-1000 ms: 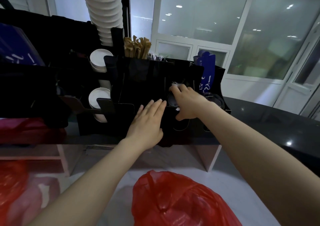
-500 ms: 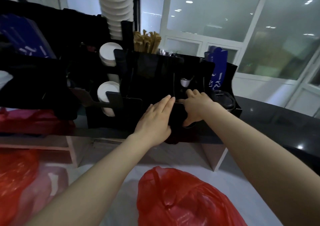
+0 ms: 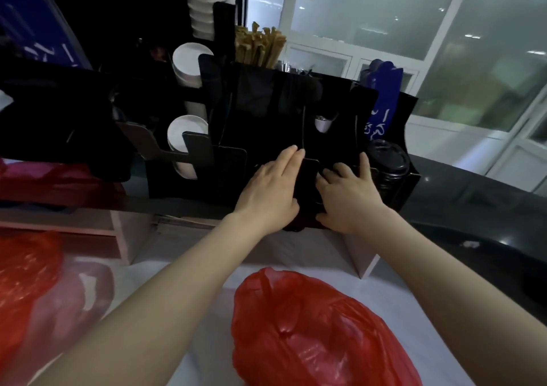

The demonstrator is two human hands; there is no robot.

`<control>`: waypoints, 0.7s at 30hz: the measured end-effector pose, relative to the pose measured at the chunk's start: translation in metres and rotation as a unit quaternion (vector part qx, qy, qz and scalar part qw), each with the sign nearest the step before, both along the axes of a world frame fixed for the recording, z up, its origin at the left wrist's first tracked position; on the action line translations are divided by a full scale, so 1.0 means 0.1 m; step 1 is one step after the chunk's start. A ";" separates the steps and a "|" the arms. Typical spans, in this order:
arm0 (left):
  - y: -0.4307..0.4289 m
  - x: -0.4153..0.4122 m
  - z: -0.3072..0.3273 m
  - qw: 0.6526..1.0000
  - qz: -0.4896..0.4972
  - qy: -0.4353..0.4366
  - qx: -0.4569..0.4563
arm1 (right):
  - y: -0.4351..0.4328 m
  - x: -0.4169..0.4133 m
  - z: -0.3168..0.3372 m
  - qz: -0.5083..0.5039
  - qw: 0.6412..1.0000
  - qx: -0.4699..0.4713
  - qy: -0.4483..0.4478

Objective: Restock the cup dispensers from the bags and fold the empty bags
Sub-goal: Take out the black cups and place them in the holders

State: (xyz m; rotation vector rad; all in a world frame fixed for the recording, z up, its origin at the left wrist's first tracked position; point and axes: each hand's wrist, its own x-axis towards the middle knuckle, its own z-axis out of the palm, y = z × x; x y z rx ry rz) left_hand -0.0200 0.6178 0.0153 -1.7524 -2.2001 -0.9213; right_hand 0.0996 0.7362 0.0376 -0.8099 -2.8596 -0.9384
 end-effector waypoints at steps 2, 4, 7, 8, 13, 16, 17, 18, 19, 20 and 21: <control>-0.01 -0.01 0.01 1.000 -0.001 -0.001 -0.002 | -0.04 -0.02 -0.05 -0.020 1.000 0.005 0.012; -0.02 -0.01 0.02 1.000 -0.003 0.003 -0.001 | -0.10 -0.02 -0.10 -0.023 1.000 0.002 0.020; -0.02 -0.01 0.02 1.000 -0.002 0.002 -0.002 | -0.15 0.03 -0.08 -0.004 0.998 -0.023 0.060; -0.01 -0.01 0.02 1.000 -0.001 0.001 -0.003 | -0.15 0.07 -0.05 0.016 0.995 -0.032 0.095; 0.02 -0.02 -0.02 1.000 0.009 0.002 0.003 | -0.01 0.41 0.19 0.095 0.910 -0.074 0.397; 0.04 -0.02 -0.03 1.000 0.011 0.004 0.007 | 0.25 0.61 0.33 0.018 0.914 -0.103 0.392; 0.04 -0.03 -0.03 1.000 0.011 0.004 0.007 | 0.33 0.66 0.34 -0.001 0.923 -0.104 0.372; 0.04 -0.03 -0.04 1.000 0.010 0.004 0.008 | 0.39 0.70 0.34 -0.014 0.930 -0.109 0.351; 0.04 -0.03 -0.04 1.000 0.010 0.003 0.008 | 0.43 0.73 0.34 -0.024 0.935 -0.118 0.333; 0.03 -0.04 -0.04 1.000 0.010 0.002 0.008 | 0.47 0.74 0.33 -0.029 0.939 -0.123 0.319; 0.03 -0.04 -0.04 1.000 0.010 0.001 0.007 | 0.50 0.75 0.32 -0.030 0.941 -0.125 0.313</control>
